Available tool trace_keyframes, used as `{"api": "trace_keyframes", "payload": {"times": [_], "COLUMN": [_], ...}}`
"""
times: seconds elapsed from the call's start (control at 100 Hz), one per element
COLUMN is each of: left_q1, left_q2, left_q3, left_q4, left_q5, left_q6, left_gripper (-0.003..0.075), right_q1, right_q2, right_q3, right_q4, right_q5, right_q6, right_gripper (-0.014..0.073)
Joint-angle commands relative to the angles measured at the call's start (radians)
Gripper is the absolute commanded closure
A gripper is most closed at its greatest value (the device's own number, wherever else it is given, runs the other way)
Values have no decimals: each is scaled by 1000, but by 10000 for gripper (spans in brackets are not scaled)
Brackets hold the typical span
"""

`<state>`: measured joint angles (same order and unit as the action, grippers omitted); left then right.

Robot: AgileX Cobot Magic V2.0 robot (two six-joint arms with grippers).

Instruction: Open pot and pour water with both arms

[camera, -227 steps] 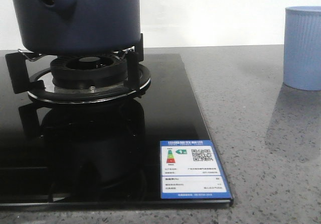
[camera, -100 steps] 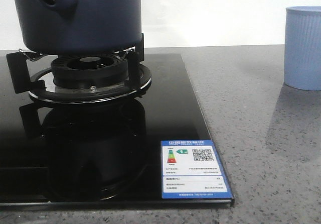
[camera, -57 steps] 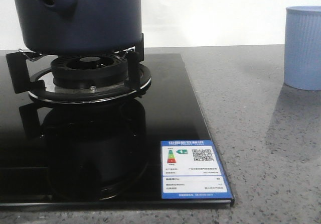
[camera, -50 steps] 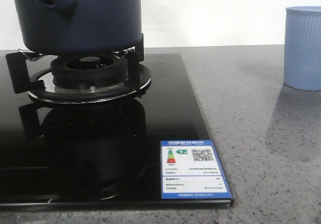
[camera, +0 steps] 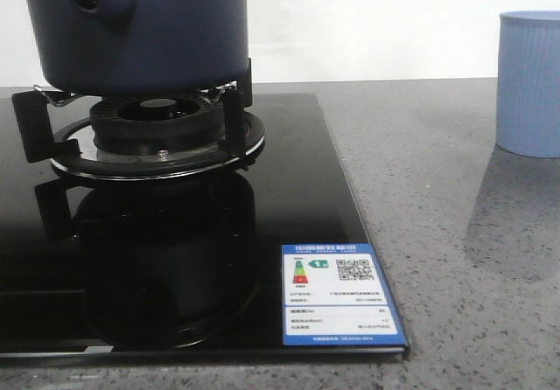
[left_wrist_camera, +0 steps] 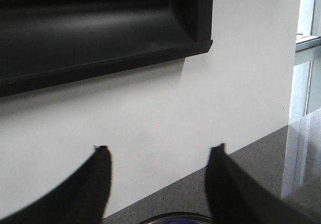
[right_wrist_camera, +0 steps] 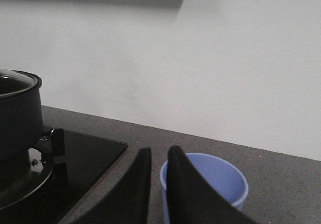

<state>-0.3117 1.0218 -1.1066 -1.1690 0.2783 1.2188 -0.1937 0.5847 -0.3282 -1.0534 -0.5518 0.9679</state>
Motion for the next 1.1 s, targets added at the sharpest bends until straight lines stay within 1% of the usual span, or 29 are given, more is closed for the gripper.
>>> {"api": "trace_keyframes", "payload": {"times": [0.0,0.01,0.03,0.07,0.15,0.2,0.25,0.37,0.46,0.54,0.63,0.73,0.9,1.09], "left_q1": [-5,-5,-5,-5,-5,-5,-5,-5,-5,-5,-5,-5,-5,-5], "left_q2": [-44,-46,-53,-72,-115,-153,-205,-332,-431,-529,-652,-779,-938,-959], "left_q3": [-16,-14,-8,8,59,110,162,319,449,567,694,813,918,928], "left_q4": [-18,-18,-16,-11,-9,-9,-9,-11,-32,-58,-122,-142,-148,-160], "left_q5": [-33,-33,-33,-44,-106,-174,-225,-286,-321,-340,-358,-366,-369,-363], "left_q6": [-14,-14,-14,-14,-24,-41,-45,-45,-45,-45,-45,-45,-45,-45], "left_gripper": [668,704,736,737,736,736,736,736,736,736,736,736,736,736], "right_q1": [18,16,26,38,65,77,88,106,114,115,115,115,115,115], "right_q2": [-2,-2,-2,-2,-2,-2,-4,-29,-78,-147,-252,-370,-531,-561], "right_q3": [-38,-38,-48,-61,-106,-131,-150,-156,-120,-56,37,143,248,266], "right_q4": [59,59,65,69,63,47,20,7,-1,-31,-87,-91,-91,-91], "right_q5": [-52,-48,-35,0,132,196,219,222,221,220,217,217,226,213], "right_q6": [0,2,1,17,102,108,116,125,125,125,125,125,125,125], "right_gripper": [657,657,657,657,657,657,657,657,657,657,657,657,657,657]}}
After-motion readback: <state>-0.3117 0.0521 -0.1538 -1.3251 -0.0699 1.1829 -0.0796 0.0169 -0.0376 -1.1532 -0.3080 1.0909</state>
